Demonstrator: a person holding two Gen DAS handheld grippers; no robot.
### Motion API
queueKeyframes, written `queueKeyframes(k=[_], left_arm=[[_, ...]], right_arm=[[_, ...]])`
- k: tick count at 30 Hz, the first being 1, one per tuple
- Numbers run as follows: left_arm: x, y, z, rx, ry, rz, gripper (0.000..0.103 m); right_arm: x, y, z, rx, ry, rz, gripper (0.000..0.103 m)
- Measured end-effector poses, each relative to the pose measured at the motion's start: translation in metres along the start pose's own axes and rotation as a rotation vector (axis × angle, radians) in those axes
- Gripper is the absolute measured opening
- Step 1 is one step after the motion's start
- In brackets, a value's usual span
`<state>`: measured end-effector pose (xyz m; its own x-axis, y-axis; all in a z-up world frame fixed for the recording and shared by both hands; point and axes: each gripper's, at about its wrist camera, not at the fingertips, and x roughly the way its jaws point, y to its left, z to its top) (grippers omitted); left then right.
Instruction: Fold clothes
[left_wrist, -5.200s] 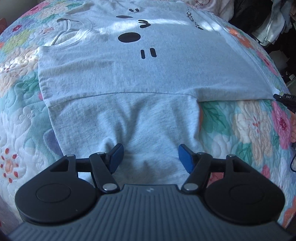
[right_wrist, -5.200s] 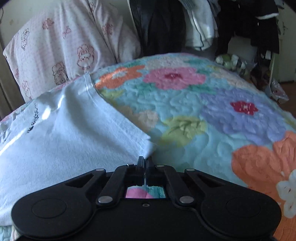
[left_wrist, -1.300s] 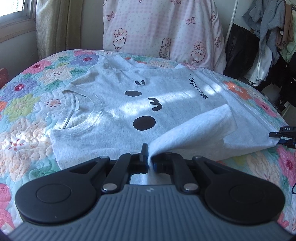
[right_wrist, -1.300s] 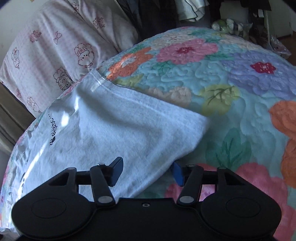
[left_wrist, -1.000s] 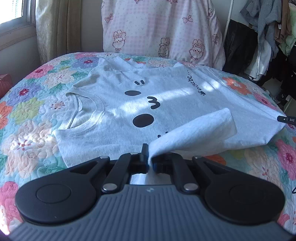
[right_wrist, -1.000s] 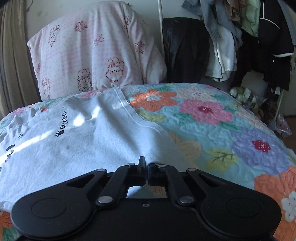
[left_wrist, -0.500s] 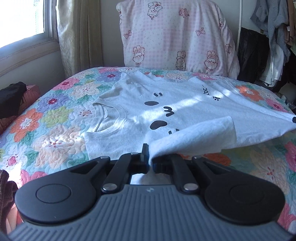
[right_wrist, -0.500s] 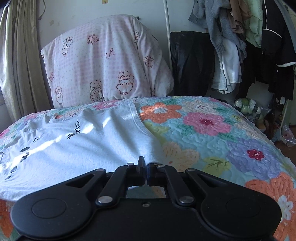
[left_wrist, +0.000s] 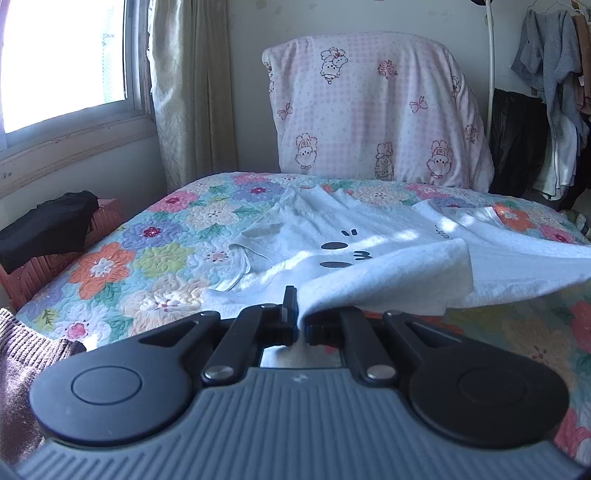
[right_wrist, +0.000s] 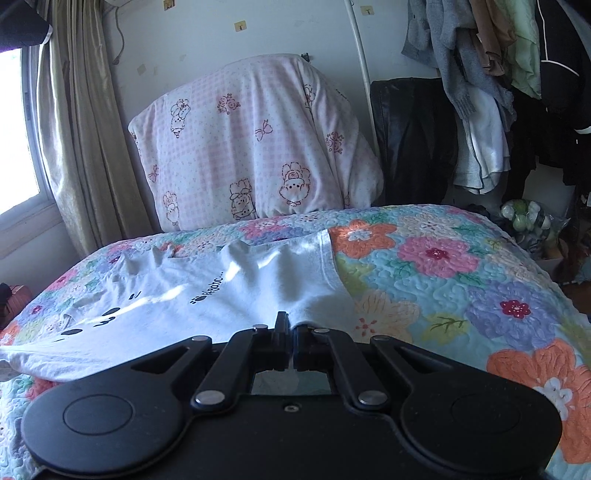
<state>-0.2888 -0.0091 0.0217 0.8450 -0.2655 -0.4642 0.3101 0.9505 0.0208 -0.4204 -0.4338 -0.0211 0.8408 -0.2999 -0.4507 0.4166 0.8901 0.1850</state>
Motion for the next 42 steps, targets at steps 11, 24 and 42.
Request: queueKeyframes(k=[11,24,42], left_arm=[[-0.048,0.008,-0.004,-0.002,-0.025,0.015,0.003],[0.023,0.004,0.059,0.172,0.042,-0.03,0.004],[0.34,-0.037,0.142,0.331,0.166,0.037,0.005]], right_arm=[[-0.056,0.01,-0.002,-0.081,0.074,0.061,0.002],[-0.03,0.032,0.045,-0.415,0.18,0.091,0.002],[0.301,-0.005,0.116,-0.168,0.474,0.079,0.002]])
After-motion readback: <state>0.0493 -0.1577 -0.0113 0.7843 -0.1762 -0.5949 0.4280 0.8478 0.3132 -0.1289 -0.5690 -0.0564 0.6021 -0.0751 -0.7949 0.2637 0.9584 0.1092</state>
